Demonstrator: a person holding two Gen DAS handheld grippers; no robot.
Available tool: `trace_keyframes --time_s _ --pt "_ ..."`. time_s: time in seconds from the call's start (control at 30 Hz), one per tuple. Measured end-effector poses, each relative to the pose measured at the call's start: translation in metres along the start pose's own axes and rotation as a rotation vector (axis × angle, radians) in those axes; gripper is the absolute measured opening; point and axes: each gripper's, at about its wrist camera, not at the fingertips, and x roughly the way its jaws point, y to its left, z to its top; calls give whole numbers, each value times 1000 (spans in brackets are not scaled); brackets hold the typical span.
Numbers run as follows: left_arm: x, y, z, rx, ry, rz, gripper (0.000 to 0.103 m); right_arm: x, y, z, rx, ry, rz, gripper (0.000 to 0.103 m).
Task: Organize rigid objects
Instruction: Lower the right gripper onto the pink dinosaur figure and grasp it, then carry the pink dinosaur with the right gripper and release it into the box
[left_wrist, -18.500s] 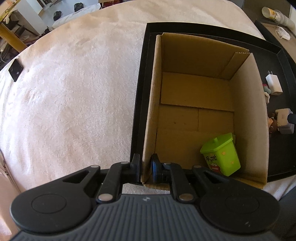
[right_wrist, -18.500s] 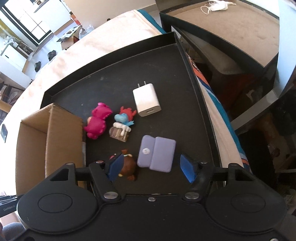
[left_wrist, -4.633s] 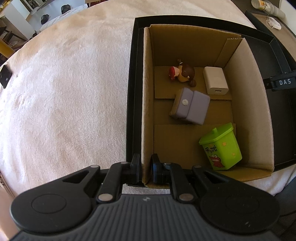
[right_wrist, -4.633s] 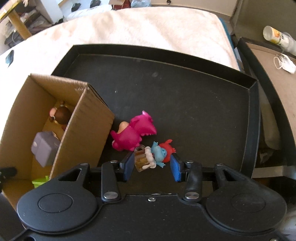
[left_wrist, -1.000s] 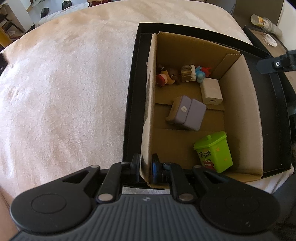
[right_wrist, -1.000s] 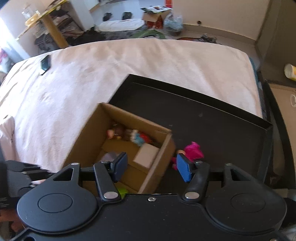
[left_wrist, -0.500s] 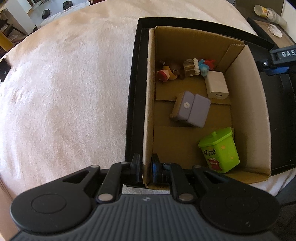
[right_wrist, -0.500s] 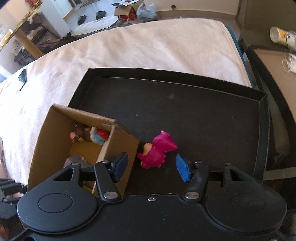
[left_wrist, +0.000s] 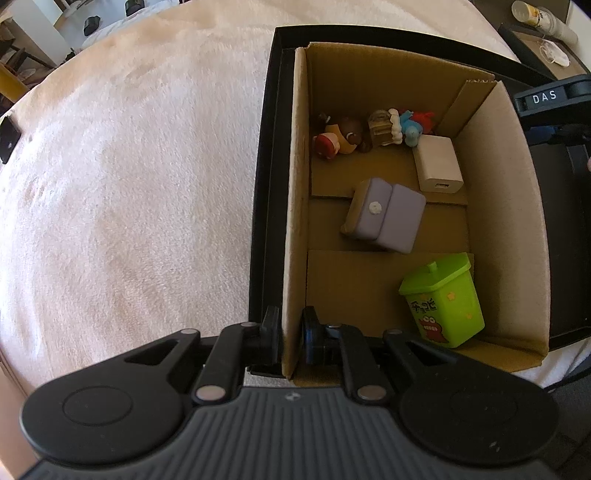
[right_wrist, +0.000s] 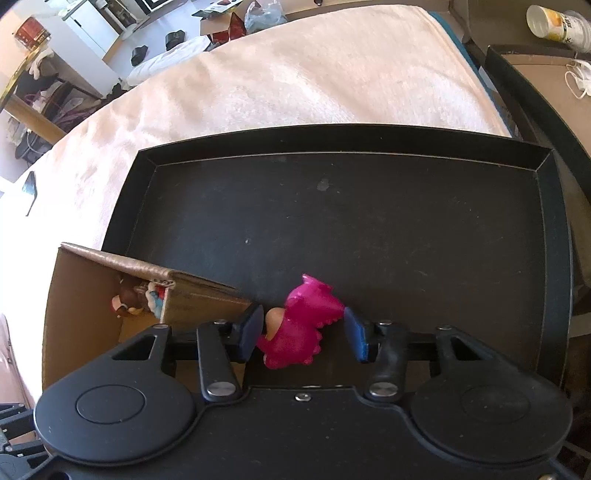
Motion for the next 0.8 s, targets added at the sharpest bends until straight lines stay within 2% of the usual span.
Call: trace_keyframes --time_s 0.17,0.23,0.33,0.8 --pt "2 -1 0 1 3 0 12 7 -5 1 25 5 11 46" --pt "2 -1 0 0 2 -1 12 10 -7 -2 6 22 -28 45" --pt "2 -1 1 1 1 0 12 13 -7 -6 -15 15 -64 37" --pt "-1 0 -4 2 -14 -6 12 -12 -9 -20 -27 10 -76 36"
